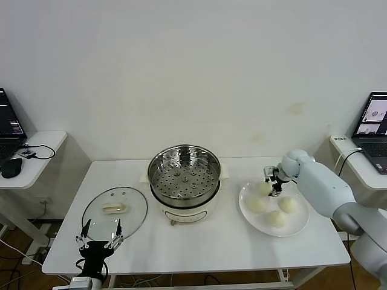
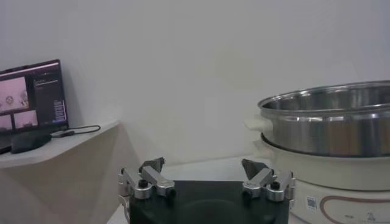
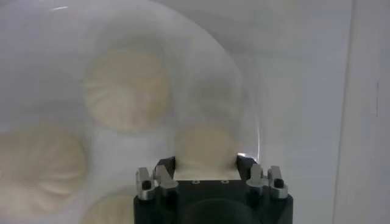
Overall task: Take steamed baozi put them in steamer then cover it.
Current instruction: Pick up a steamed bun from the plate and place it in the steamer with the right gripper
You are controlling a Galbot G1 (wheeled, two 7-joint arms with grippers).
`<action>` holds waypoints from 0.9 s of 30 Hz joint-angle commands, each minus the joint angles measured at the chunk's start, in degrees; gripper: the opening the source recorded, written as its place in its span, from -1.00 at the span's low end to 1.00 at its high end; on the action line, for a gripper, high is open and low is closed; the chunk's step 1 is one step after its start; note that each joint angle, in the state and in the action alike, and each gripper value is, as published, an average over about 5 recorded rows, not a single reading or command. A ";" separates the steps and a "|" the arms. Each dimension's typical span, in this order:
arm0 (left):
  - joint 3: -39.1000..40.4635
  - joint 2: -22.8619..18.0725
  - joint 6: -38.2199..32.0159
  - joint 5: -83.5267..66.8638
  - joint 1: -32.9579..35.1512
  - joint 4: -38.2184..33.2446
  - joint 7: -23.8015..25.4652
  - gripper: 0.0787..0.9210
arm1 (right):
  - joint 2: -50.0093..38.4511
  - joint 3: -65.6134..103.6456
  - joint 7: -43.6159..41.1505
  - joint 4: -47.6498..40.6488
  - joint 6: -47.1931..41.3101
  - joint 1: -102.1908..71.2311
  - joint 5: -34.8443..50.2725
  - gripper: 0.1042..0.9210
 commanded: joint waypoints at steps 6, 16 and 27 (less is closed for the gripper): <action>0.35 0.21 0.24 -0.10 -0.31 -0.36 0.13 0.77 | -15.50 -15.05 -2.21 25.34 -5.77 14.02 21.19 0.35; 0.57 1.64 0.49 -3.53 -0.68 -0.41 0.47 0.77 | -12.54 -28.80 -0.30 30.02 -5.28 36.95 35.31 0.37; 0.74 2.06 0.22 -5.56 -1.90 0.20 1.36 0.77 | 5.32 -34.49 4.03 25.62 0.93 40.39 41.72 0.39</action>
